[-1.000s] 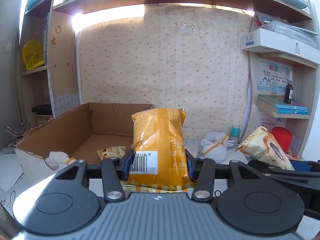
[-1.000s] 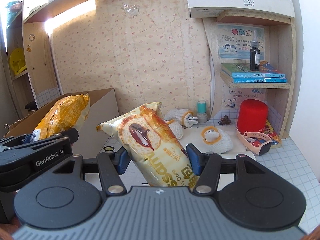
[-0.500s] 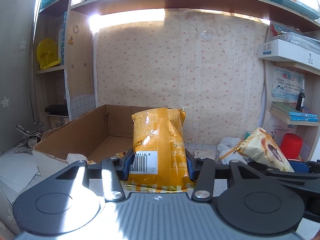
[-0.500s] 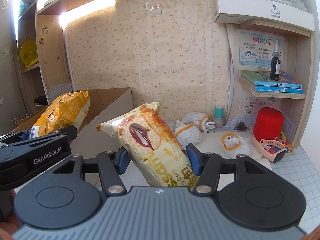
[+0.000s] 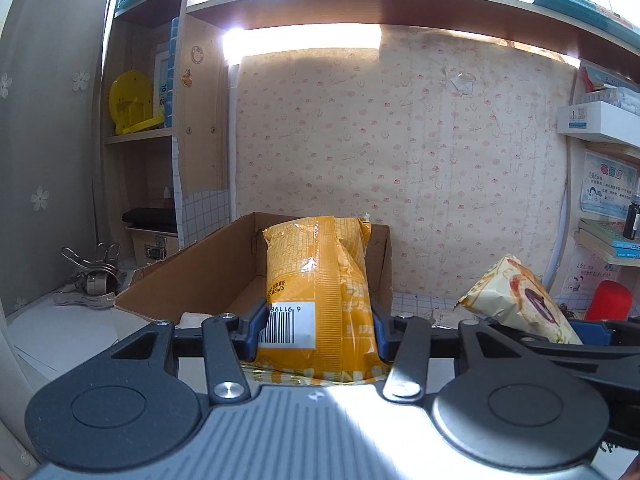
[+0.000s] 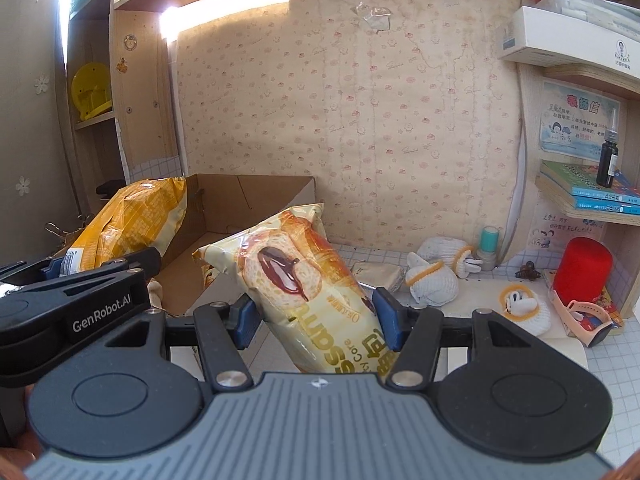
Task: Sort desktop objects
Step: 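Lift both bags and carry them over the shoebox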
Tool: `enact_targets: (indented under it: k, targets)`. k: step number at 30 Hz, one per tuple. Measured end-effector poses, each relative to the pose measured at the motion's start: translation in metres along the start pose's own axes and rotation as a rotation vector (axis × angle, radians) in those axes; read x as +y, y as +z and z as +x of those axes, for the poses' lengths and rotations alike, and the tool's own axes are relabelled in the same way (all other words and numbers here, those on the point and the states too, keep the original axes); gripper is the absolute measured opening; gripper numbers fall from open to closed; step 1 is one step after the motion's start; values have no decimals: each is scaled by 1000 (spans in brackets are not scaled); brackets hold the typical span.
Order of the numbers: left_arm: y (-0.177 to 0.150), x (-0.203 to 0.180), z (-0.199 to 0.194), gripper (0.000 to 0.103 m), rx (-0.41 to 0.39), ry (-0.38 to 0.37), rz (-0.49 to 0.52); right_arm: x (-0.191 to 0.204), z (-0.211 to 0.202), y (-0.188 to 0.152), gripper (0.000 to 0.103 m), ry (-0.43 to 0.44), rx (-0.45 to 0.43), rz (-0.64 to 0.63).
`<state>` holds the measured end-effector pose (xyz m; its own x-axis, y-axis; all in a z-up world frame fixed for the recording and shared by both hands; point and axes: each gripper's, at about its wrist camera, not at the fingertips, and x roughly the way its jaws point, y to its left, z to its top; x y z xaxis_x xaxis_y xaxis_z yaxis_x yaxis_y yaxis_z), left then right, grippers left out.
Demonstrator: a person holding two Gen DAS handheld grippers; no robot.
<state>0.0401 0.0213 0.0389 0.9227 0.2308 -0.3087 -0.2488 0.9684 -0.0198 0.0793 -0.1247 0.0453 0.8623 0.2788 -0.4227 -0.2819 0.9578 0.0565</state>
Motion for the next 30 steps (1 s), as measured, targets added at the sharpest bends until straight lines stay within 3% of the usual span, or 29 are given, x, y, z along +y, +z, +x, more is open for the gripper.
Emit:
enact_targets:
  k: [30]
  targets:
    - [0,42,24,51,31,75,-32,51,34,24,58,68,13,-81]
